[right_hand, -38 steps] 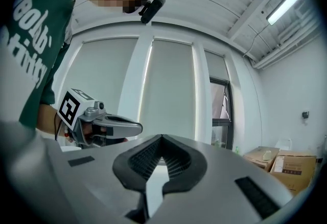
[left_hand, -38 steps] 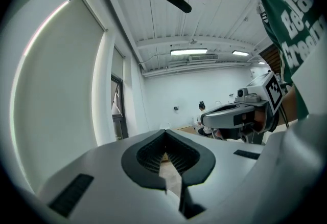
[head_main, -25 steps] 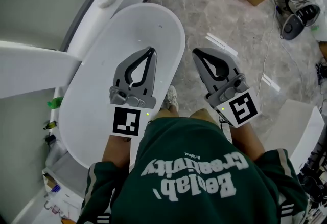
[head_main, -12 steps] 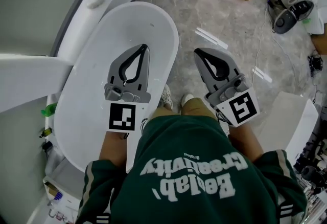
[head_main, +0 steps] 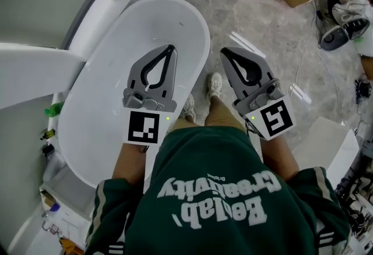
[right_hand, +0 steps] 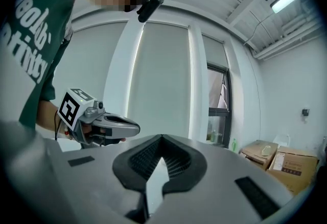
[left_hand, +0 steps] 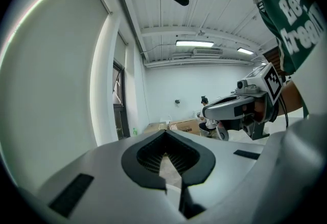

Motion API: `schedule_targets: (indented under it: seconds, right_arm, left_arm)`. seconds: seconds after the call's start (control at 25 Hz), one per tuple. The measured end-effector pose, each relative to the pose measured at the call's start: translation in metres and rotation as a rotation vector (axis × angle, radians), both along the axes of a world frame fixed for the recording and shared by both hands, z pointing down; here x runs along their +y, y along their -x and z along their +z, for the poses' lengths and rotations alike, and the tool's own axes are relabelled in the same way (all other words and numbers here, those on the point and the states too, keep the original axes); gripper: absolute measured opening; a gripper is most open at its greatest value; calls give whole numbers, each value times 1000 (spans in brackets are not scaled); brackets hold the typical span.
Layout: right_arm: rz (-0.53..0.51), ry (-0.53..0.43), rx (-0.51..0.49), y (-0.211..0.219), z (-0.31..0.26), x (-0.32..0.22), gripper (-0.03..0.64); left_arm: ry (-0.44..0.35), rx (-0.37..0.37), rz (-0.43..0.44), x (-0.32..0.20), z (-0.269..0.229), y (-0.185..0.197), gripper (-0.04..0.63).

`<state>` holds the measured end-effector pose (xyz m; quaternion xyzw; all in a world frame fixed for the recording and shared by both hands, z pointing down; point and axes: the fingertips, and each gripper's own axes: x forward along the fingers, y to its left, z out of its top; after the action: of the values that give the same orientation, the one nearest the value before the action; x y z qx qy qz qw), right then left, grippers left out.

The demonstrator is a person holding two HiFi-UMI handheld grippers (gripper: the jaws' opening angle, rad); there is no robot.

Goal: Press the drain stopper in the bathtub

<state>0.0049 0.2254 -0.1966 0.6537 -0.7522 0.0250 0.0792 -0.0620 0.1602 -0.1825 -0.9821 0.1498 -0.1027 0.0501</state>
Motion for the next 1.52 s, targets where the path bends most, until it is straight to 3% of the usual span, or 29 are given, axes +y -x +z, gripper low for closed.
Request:
schedule_targets:
  seconds: [0.4, 0.64, 0.92, 1.2, 1.52]
  right_arm:
    - [-156, -29, -80, -41, 13, -41, 11]
    - [-213, -1, -133, -75, 39, -54, 11]
    - [-298, 42, -216, -95, 88, -61, 11]
    - [-353, 10, -220, -109, 107, -81, 11]
    - [-374, 34, -260, -103, 140, -102, 11]
  left_arm:
    - [17, -20, -179, -24, 12, -41, 5]
    - [26, -35, -229, -36, 30, -69, 5]
    - [27, -66, -364, -63, 66, -79, 5]
    - [-4, -121, -383, -69, 105, -89, 5]
    - [75, -146, -432, -78, 147, -77, 5]
